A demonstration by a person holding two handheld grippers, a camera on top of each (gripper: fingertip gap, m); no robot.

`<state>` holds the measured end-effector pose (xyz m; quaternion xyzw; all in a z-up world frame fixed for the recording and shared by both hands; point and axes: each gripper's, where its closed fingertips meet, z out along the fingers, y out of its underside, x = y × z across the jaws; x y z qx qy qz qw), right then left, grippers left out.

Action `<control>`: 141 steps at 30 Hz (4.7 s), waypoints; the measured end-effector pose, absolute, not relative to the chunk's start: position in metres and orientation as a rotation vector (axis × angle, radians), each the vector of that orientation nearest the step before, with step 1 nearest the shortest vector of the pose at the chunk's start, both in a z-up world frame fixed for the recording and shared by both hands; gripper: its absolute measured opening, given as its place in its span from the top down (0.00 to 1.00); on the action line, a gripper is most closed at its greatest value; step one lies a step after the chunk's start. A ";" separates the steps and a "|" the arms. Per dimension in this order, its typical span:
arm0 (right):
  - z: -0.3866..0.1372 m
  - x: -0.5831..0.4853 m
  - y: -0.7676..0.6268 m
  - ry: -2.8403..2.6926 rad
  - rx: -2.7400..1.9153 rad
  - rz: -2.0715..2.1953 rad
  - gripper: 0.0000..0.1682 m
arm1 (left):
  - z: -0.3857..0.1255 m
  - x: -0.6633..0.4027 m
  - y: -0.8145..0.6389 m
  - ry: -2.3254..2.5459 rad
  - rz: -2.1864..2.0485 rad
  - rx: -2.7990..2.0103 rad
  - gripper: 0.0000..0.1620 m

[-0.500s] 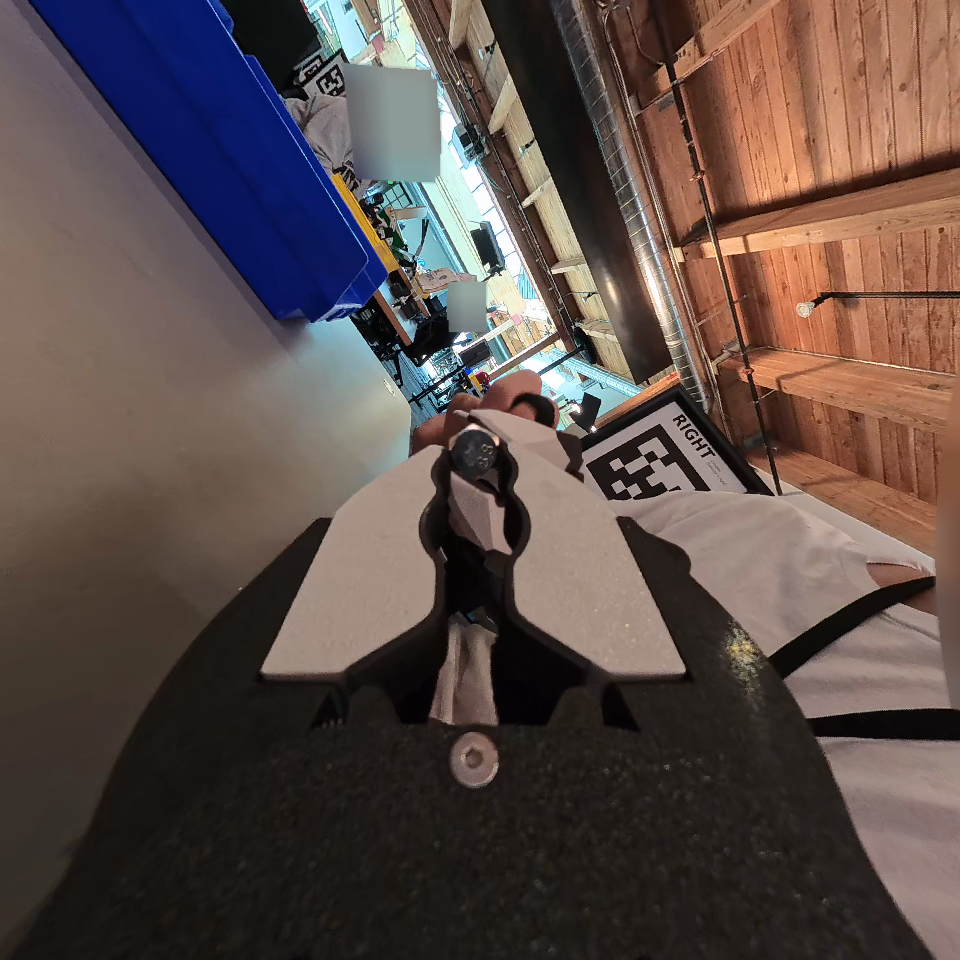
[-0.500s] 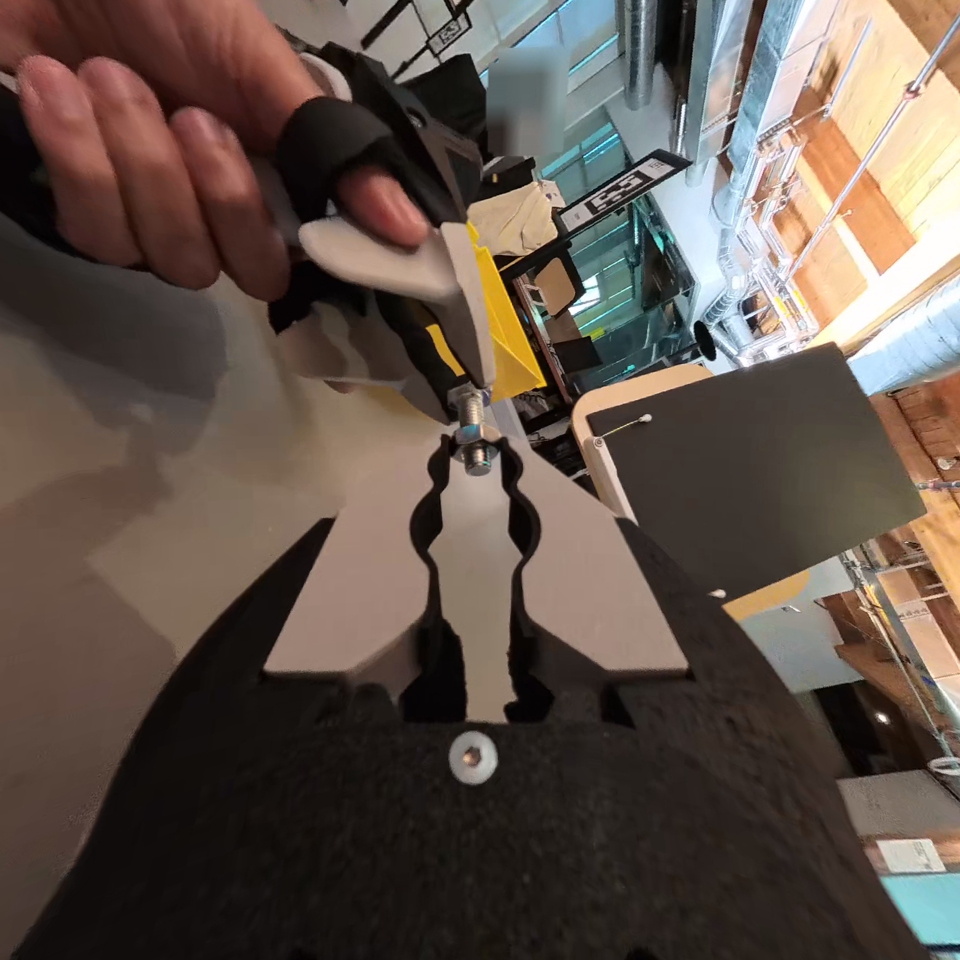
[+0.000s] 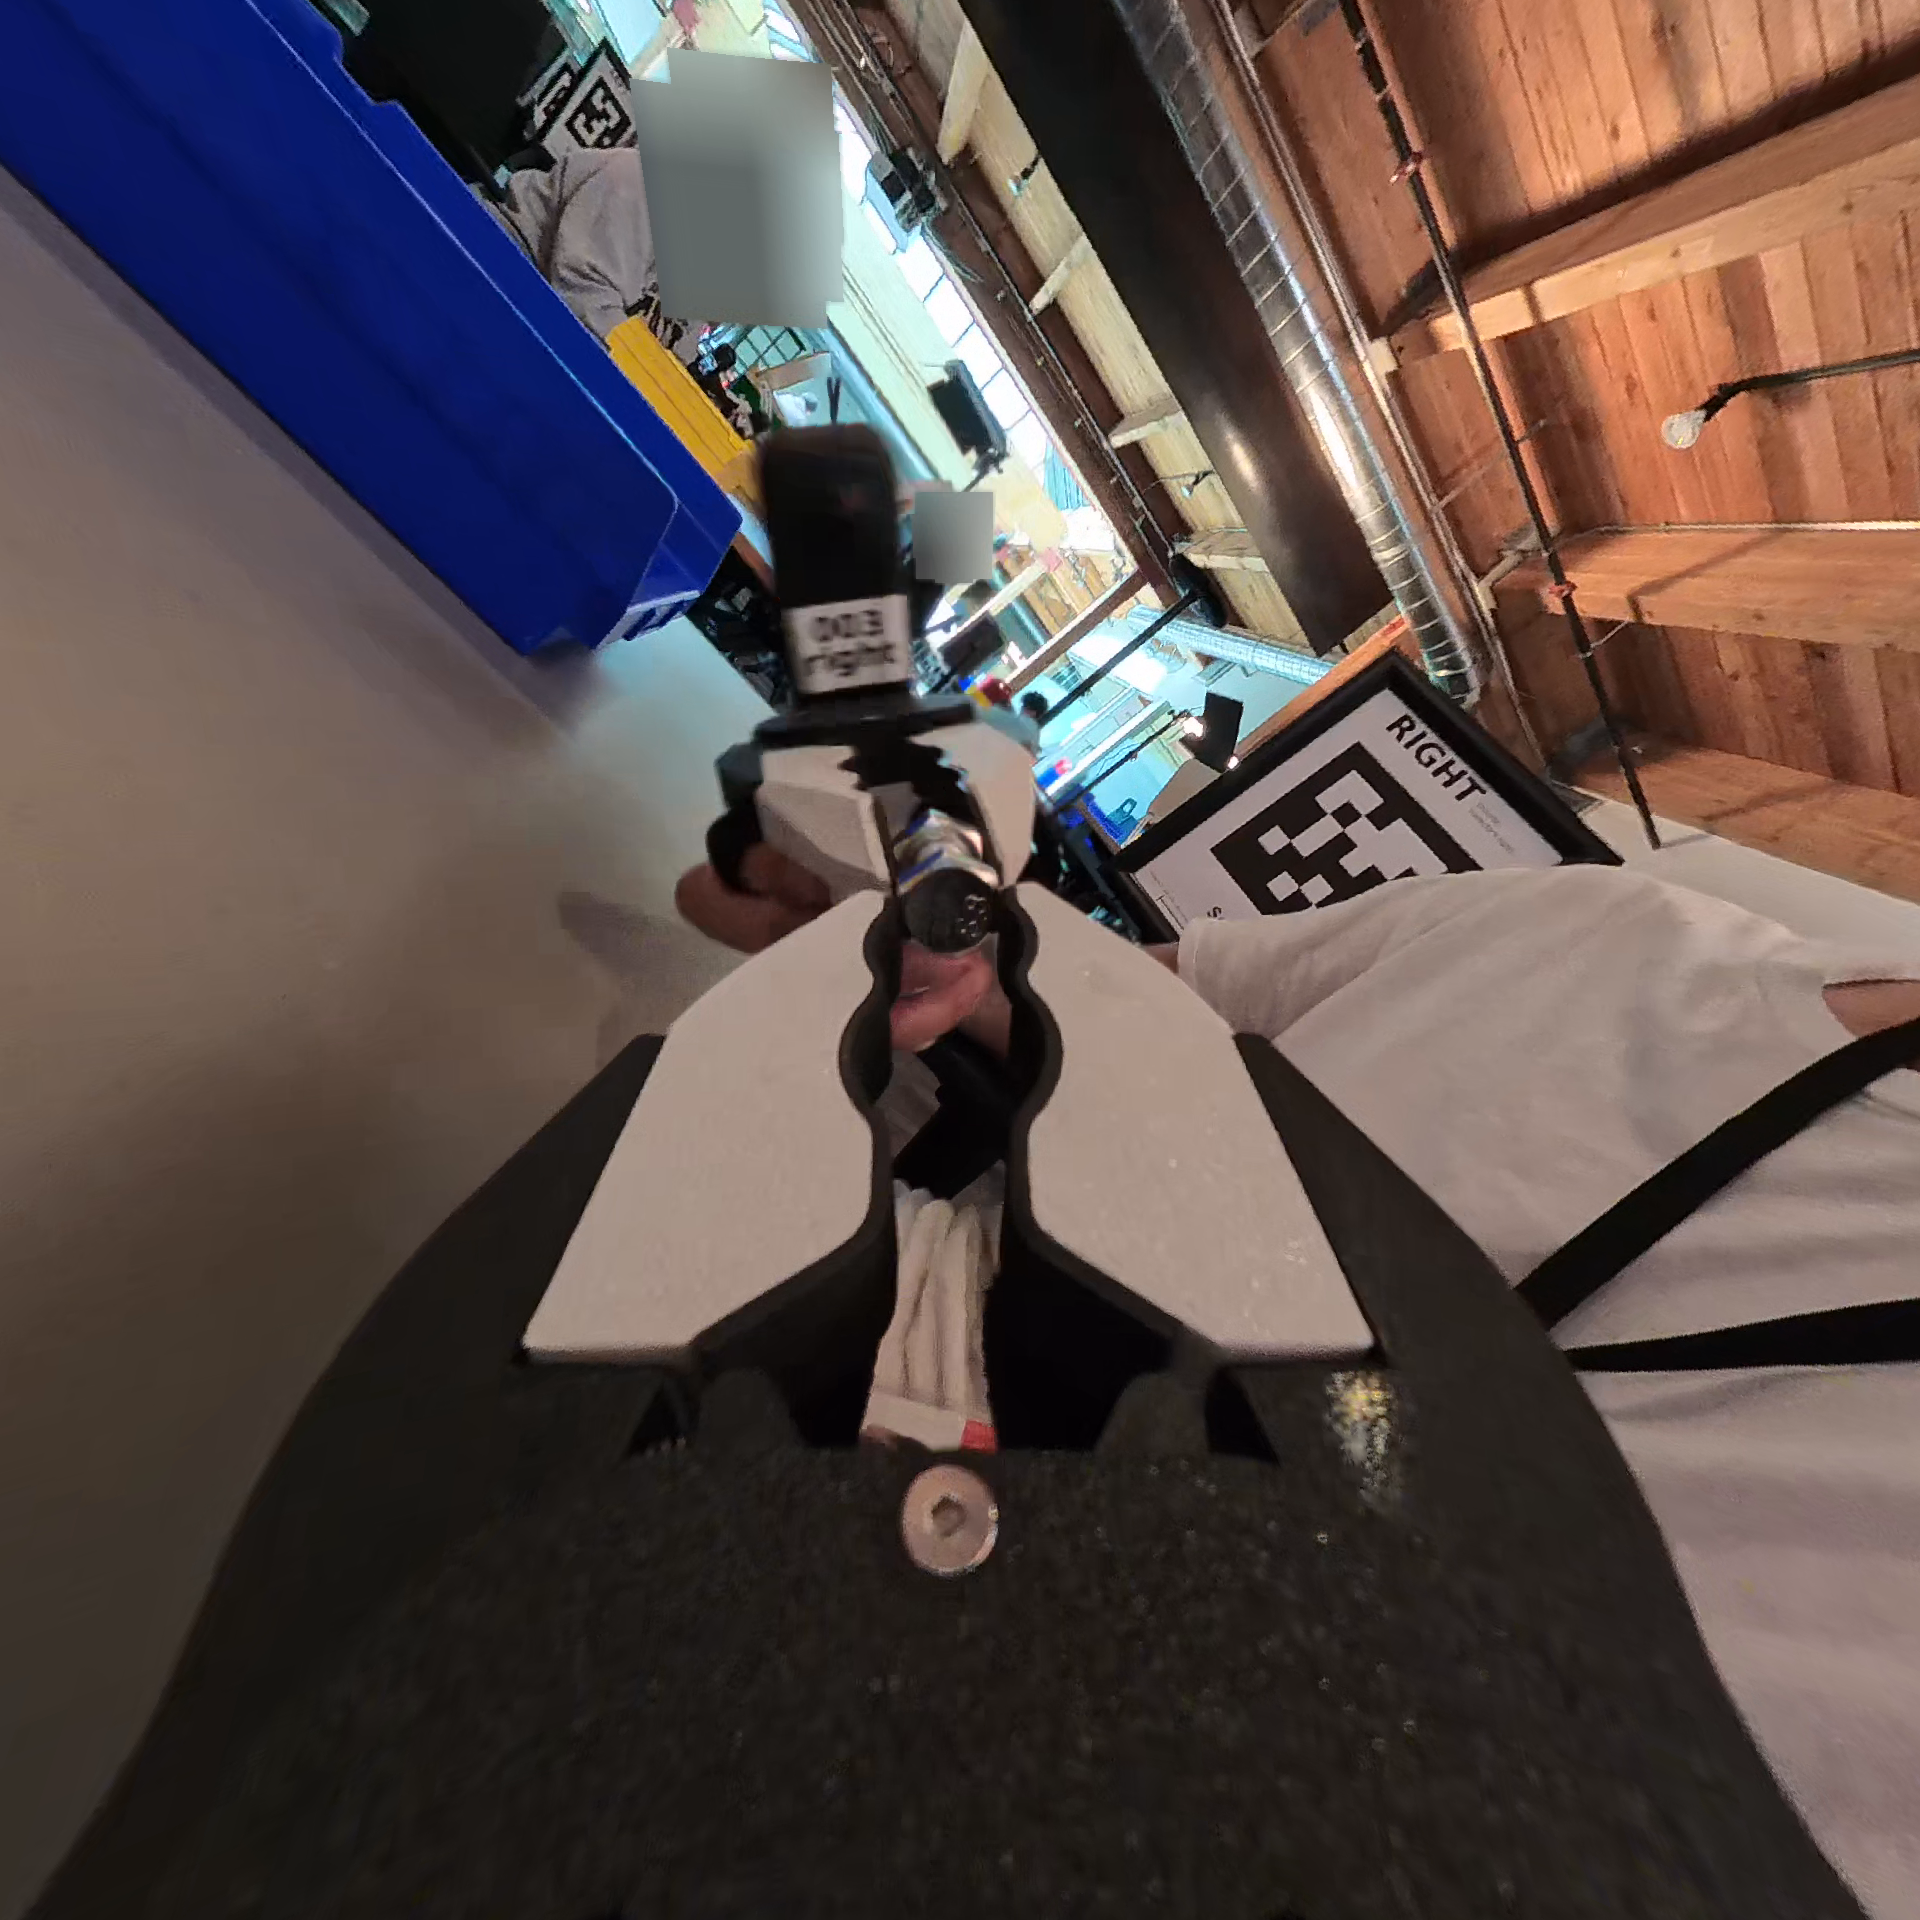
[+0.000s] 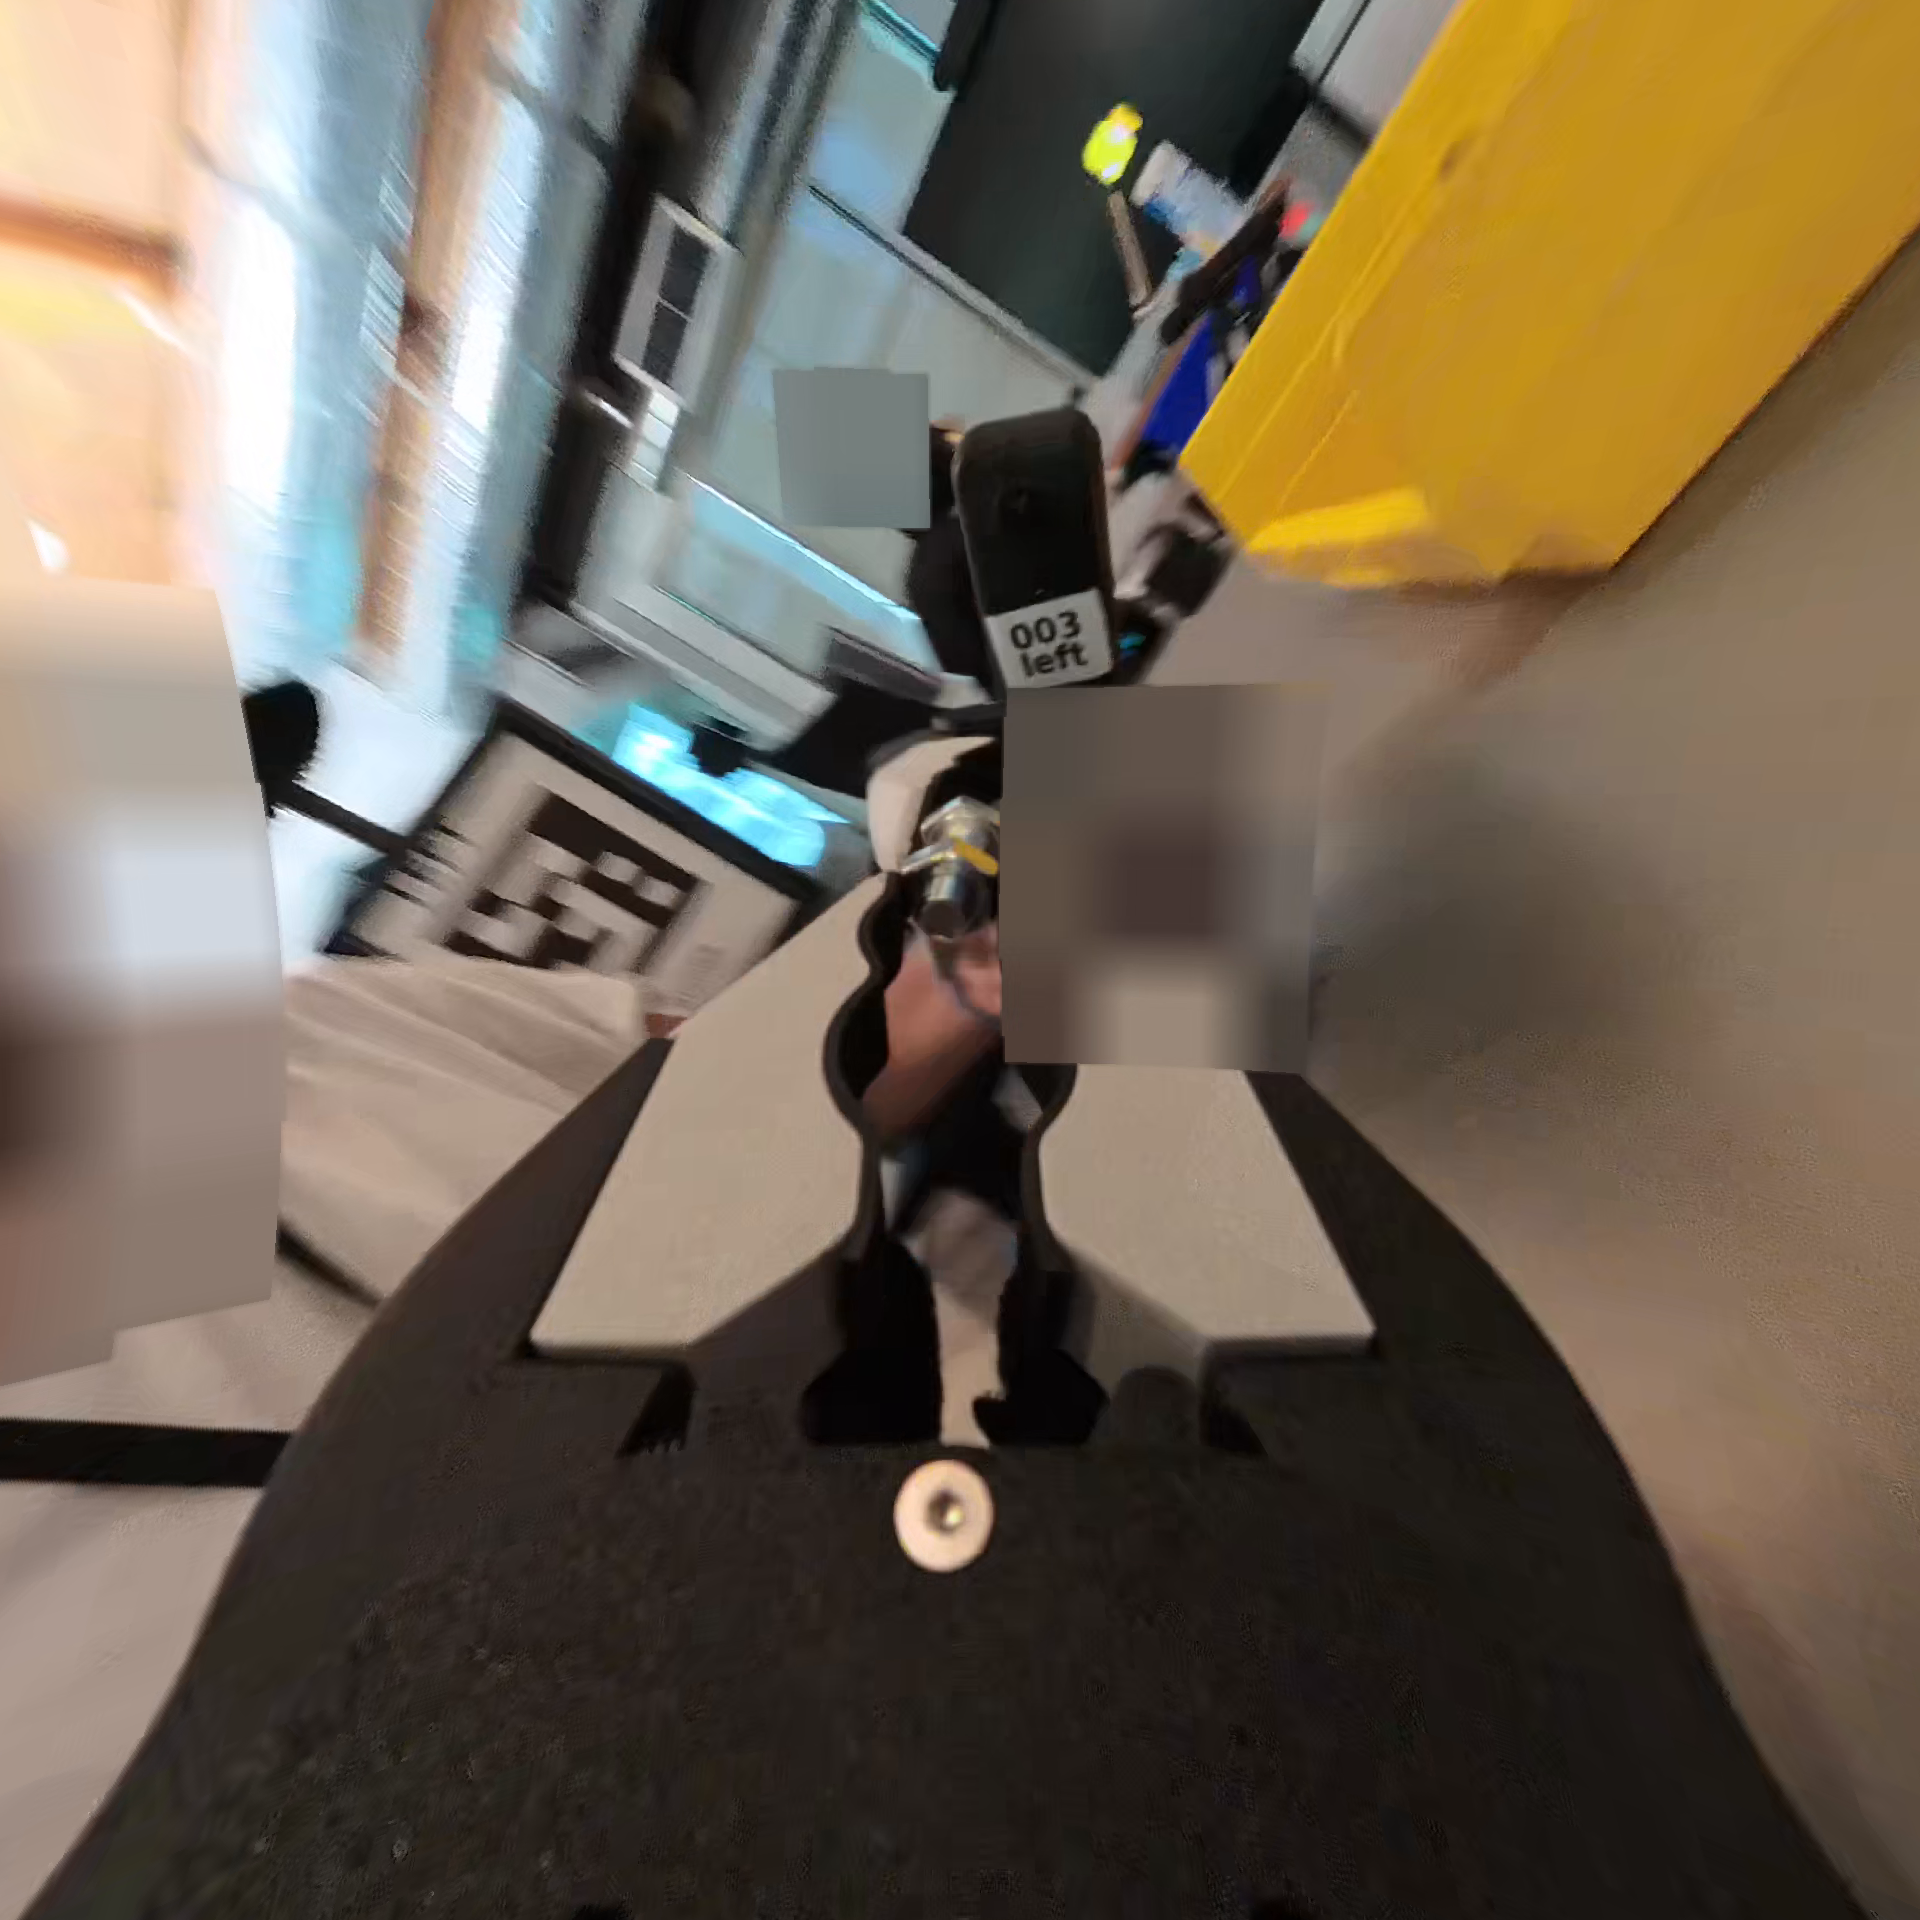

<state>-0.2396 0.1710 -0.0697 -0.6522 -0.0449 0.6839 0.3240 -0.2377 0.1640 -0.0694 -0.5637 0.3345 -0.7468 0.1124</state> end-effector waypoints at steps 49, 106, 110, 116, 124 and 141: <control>-0.082 -0.246 0.164 -0.462 -1.835 1.141 0.90 | -0.074 -0.242 0.160 0.974 -2.339 -1.704 0.90; -0.103 -0.236 0.174 -0.802 -1.758 0.703 0.75 | -0.076 -0.243 0.186 0.724 -2.350 -1.742 0.90; -0.112 -0.211 0.191 -0.972 -1.591 -0.130 0.75 | -0.081 -0.240 0.187 0.700 -2.333 -1.786 0.89; -0.099 -0.227 0.185 -1.146 -1.286 -0.618 0.72 | -0.090 -0.238 0.188 0.650 -2.307 -1.855 0.90; -0.095 -0.233 0.192 -1.188 -1.182 -0.836 0.90 | -0.092 -0.234 0.178 0.667 -2.359 -1.873 0.90; -0.080 -0.255 0.149 -0.339 -1.779 1.968 0.90 | -0.071 -0.235 0.153 1.098 -2.147 -1.633 0.90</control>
